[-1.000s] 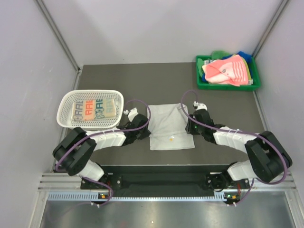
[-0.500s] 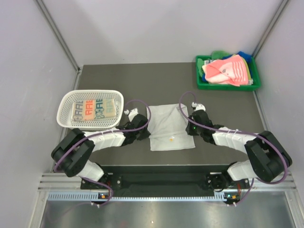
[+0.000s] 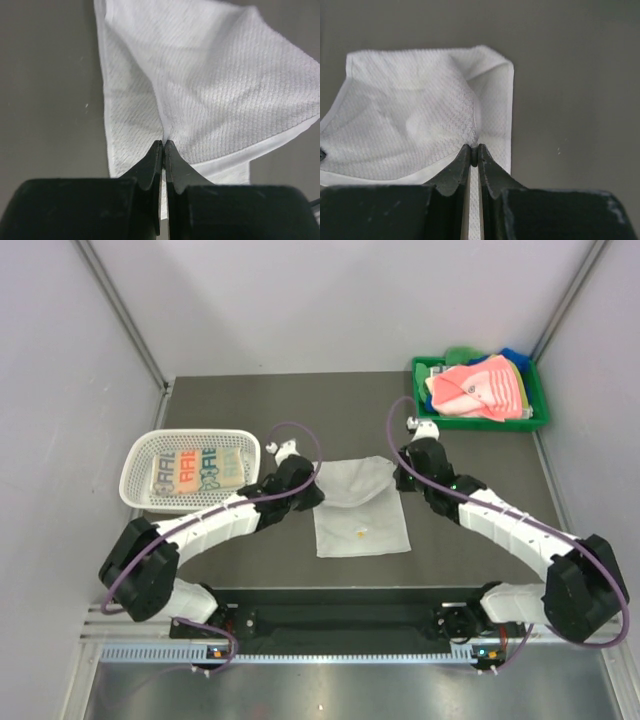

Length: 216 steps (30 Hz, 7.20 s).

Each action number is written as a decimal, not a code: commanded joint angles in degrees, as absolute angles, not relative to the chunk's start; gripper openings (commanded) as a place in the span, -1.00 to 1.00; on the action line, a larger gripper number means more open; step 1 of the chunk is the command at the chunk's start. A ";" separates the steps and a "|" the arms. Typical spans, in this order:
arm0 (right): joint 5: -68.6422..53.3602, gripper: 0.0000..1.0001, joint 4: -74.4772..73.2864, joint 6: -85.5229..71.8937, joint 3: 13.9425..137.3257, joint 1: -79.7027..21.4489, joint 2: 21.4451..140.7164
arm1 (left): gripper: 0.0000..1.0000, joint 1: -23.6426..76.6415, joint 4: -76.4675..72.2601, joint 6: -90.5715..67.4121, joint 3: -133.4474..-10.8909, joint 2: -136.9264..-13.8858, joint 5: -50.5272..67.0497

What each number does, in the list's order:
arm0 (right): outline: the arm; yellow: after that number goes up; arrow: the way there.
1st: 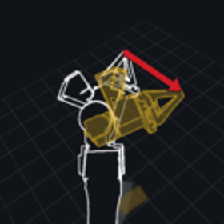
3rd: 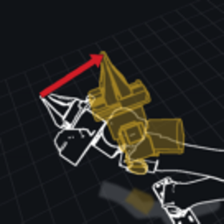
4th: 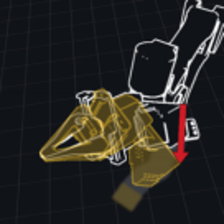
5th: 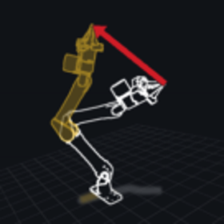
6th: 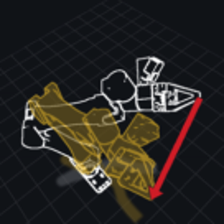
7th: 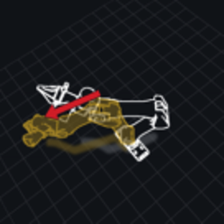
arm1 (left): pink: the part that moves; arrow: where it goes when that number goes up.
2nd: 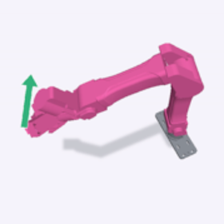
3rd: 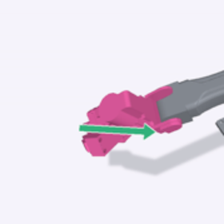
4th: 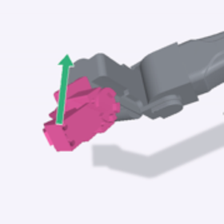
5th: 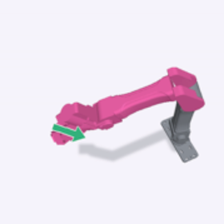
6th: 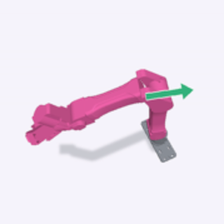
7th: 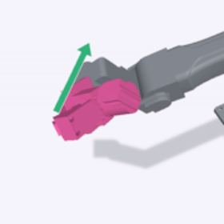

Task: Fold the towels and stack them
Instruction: Fold the towel

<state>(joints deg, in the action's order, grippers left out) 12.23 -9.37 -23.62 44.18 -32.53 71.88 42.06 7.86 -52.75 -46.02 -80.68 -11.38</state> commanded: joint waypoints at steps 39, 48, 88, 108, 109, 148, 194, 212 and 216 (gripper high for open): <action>22.42 -0.94 -10.72 0.35 75.41 -28.21 92.82 | -1.00 25.49 5.54 -47.90 -68.73 -97.74 4.65; 18.90 -0.94 -12.57 -6.75 66.81 -28.39 85.26 | -1.00 26.19 2.64 -50.80 -60.22 -91.94 6.68; 23.03 -0.99 -19.86 -35.07 31.56 -47.72 60.29 | -1.00 45.35 -0.26 -58.36 -30.94 -71.37 -3.87; 25.40 -0.99 -21.53 -39.29 28.83 -51.24 57.66 | -1.00 47.81 1.58 -59.59 -26.98 -68.73 -3.78; 25.57 -1.00 -21.71 -39.72 28.57 -51.24 57.57 | -1.00 48.16 1.58 -59.59 -26.98 -68.82 -3.78; 27.86 -0.26 -18.56 -40.26 31.46 -51.50 57.36 | -0.40 49.22 0.81 -54.14 -39.81 -77.59 -6.51; -19.42 -0.40 34.27 -42.89 40.07 -28.13 87.35 | -0.56 33.93 -8.16 -47.55 -59.07 -105.38 12.39; -22.59 -0.57 49.58 -50.01 33.22 -12.05 105.47 | -0.58 30.85 -14.50 -48.52 -54.32 -110.04 15.82; -23.38 -0.59 48.78 -50.01 33.05 -10.55 104.24 | -0.57 30.15 -13.98 -47.82 -54.84 -109.08 15.47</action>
<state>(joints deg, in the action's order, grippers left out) -23.77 47.46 -50.65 33.71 -12.21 106.89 30.70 -13.47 -49.17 -55.57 -109.03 15.64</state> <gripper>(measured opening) 0.208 0.211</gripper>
